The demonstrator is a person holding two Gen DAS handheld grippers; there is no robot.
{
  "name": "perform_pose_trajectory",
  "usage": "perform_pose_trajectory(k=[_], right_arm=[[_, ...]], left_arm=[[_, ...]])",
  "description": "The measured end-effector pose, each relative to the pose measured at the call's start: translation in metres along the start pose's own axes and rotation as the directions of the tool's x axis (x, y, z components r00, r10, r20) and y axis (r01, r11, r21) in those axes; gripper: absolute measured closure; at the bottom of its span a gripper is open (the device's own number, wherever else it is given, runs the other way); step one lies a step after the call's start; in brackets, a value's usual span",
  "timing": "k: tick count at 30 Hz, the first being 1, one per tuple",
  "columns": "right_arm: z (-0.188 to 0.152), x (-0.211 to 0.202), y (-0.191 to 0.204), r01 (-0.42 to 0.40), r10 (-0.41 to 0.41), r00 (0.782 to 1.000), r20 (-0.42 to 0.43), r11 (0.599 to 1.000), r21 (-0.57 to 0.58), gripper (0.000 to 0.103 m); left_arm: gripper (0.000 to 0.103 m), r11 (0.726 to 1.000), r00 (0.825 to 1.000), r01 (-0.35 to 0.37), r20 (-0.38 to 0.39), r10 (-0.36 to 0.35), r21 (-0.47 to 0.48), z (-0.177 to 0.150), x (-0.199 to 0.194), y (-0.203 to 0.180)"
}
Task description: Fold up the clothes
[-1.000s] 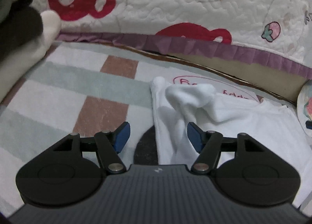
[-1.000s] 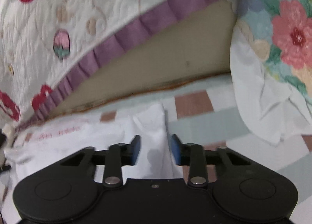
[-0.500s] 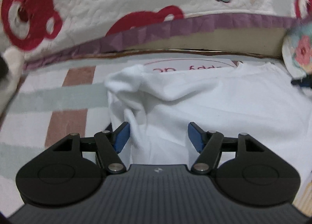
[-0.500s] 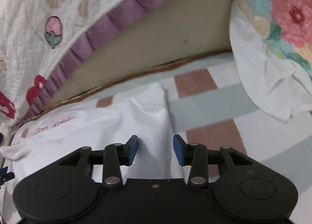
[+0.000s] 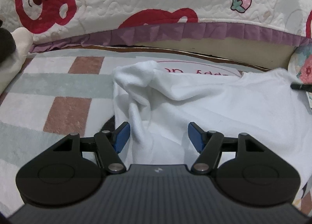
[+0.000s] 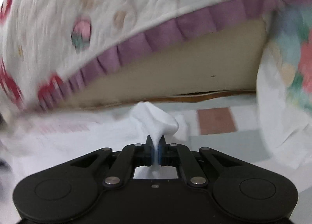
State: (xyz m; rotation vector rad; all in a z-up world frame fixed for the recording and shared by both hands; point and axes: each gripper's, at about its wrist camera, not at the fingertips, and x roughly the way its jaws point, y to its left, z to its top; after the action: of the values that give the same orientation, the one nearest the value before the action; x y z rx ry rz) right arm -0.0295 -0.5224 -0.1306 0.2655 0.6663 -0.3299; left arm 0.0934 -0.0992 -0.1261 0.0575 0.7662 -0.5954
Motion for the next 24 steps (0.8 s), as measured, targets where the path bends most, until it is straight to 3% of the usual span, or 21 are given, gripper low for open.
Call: perform_pose_trajectory(k=[2, 4, 6, 8, 12, 14, 17, 20, 24], right_arm=[[-0.006, 0.029, 0.004, 0.078, -0.092, 0.986, -0.139, 0.992, -0.103, 0.093], [0.0, 0.031, 0.005, 0.109, -0.119, 0.986, -0.116, 0.99, -0.089, 0.09], [0.005, 0.028, 0.007, 0.13, -0.134, 0.986, -0.1, 0.99, -0.049, 0.073], [0.01, 0.024, 0.009, 0.149, -0.149, 0.985, -0.084, 0.989, -0.009, 0.071], [0.011, 0.017, 0.027, 0.172, -0.176, 0.984, -0.016, 0.974, -0.147, 0.07], [0.02, 0.016, 0.035, 0.096, -0.099, 0.995, -0.005, 0.978, -0.185, 0.067], [0.033, 0.026, 0.048, 0.018, -0.023, 0.999, -0.022, 0.974, -0.226, 0.06], [0.047, 0.048, 0.06, -0.07, 0.05, 0.995, -0.081, 0.962, -0.265, 0.059], [0.059, 0.07, 0.084, -0.163, 0.126, 0.984, -0.122, 0.917, -0.363, 0.059]], left_arm=[[0.038, 1.0, 1.0, -0.001, 0.014, 0.001, 0.007, 0.002, -0.001, 0.006], [0.038, 1.0, 1.0, -0.003, 0.027, 0.003, 0.013, 0.005, -0.002, 0.012], [0.038, 1.0, 0.999, -0.004, 0.041, 0.004, 0.02, 0.007, -0.002, 0.018], [0.038, 1.0, 0.999, -0.006, 0.054, 0.005, 0.027, 0.01, -0.003, 0.024], [0.038, 0.992, 0.993, 0.073, 0.084, -0.082, 0.099, 0.024, 0.005, 0.033], [0.035, 0.978, 0.982, 0.176, 0.053, -0.183, 0.111, 0.031, 0.015, 0.04], [0.034, 0.961, 0.961, 0.276, -0.029, -0.275, 0.016, 0.039, 0.034, 0.051], [0.034, 0.96, 0.96, 0.279, -0.021, -0.279, -0.003, 0.042, 0.037, 0.052], [0.034, 0.962, 0.962, 0.273, 0.007, -0.273, -0.029, 0.043, 0.037, 0.055]])
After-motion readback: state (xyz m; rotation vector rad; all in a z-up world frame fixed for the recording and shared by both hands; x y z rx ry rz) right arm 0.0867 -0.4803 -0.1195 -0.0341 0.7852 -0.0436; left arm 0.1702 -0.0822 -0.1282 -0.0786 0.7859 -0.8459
